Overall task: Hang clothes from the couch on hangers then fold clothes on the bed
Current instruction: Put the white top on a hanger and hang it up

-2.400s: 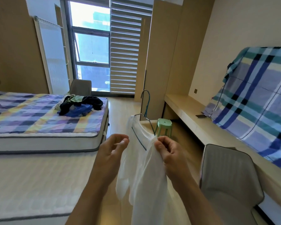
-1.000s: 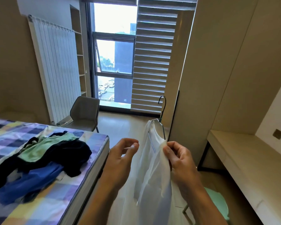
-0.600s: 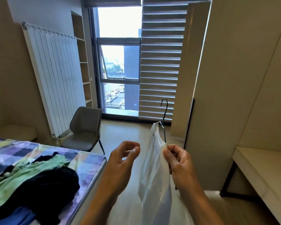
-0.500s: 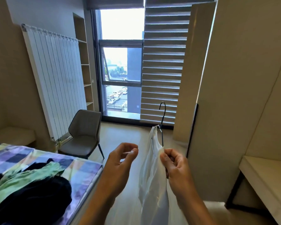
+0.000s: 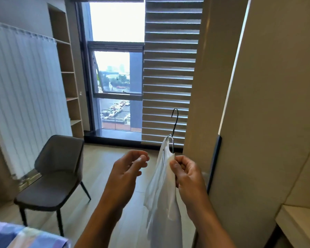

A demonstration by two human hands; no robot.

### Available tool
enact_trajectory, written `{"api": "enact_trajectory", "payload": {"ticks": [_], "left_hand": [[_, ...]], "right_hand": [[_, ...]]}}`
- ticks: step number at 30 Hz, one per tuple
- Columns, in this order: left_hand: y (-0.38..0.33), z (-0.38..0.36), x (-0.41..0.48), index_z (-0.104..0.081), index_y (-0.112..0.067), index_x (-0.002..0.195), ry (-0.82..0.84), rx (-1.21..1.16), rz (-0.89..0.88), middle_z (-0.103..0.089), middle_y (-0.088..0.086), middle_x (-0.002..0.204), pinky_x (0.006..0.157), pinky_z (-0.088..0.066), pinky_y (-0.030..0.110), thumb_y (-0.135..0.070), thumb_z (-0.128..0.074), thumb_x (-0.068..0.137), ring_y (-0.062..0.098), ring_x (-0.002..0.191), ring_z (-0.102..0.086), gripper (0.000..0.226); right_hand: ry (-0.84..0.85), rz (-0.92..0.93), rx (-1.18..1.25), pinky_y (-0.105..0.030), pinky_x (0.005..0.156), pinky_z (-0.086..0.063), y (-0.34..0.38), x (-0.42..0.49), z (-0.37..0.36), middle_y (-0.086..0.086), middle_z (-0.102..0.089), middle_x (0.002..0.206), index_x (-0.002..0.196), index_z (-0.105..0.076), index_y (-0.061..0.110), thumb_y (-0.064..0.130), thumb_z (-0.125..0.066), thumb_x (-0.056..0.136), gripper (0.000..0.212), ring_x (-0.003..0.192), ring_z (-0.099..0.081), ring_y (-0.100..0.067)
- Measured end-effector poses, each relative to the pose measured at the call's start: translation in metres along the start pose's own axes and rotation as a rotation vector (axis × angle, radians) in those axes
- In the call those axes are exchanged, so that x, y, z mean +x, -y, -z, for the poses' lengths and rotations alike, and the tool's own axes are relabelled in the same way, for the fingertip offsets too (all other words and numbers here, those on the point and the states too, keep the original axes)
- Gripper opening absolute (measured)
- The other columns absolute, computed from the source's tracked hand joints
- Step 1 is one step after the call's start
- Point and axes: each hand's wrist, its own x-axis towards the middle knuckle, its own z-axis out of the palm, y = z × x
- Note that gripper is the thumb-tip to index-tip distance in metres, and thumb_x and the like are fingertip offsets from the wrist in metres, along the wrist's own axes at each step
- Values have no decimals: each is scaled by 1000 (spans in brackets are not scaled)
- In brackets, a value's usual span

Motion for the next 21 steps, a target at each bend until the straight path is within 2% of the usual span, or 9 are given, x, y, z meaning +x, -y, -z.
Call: {"api": "enact_trajectory", "payload": {"ticks": [2, 5, 7, 10, 13, 17, 21], "left_hand": [[19, -14, 56, -67, -33, 105, 8, -5, -21, -72, -19, 100, 83, -53, 23, -59, -59, 90, 3, 101, -68, 31], [51, -32, 141, -68, -33, 102, 52, -24, -22, -72, -19, 98, 84, -53, 25, -47, -53, 95, 2, 100, -67, 22], [67, -44, 197, -68, -33, 102, 74, -35, -10, -73, -17, 98, 86, -54, 28, -44, -53, 95, 2, 99, -67, 21], [84, -68, 276, -69, -34, 102, 123, -55, 4, -73, -18, 98, 86, -55, 27, -51, -52, 87, 1, 98, -67, 28], [101, -91, 349, -69, -33, 101, 191, -68, 21, -73, -16, 98, 83, -54, 26, -39, -55, 97, 1, 98, -68, 16], [129, -122, 437, -69, -31, 101, 227, -93, 42, -74, -13, 99, 81, -51, 24, -33, -55, 100, 4, 99, -68, 15], [159, -166, 526, -71, -25, 102, 266, -125, 31, -75, -8, 101, 84, -52, 27, -29, -56, 100, 5, 99, -69, 16]], "right_hand": [[-32, 12, -1, -34, 80, -53, -13, 54, 1, 5, -71, 94, 110, -69, 20, 34, -59, 100, 20, 90, -65, -15], [-71, 20, 11, -31, 76, -47, -36, 135, -2, 14, -67, 79, 102, -69, 22, 30, -60, 100, 12, 80, -61, -10], [-109, 10, 29, -34, 79, -49, -50, 188, -5, 13, -69, 80, 101, -69, 23, 30, -62, 99, 10, 84, -62, -12], [-166, 10, 29, -36, 83, -51, -67, 262, -6, 10, -71, 87, 103, -69, 20, 33, -63, 97, 15, 90, -64, -16], [-240, 4, 28, -42, 93, -56, -81, 331, -2, 3, -75, 97, 105, -69, 21, 28, -63, 99, 12, 97, -70, -20], [-293, 58, 38, -36, 85, -54, -98, 417, 13, 1, -75, 89, 99, -70, 17, 23, -64, 99, 9, 88, -70, -16], [-361, 93, 53, -35, 83, -53, -119, 507, 37, 2, -72, 83, 88, -72, 21, 33, -63, 85, 15, 81, -66, -12]]}}
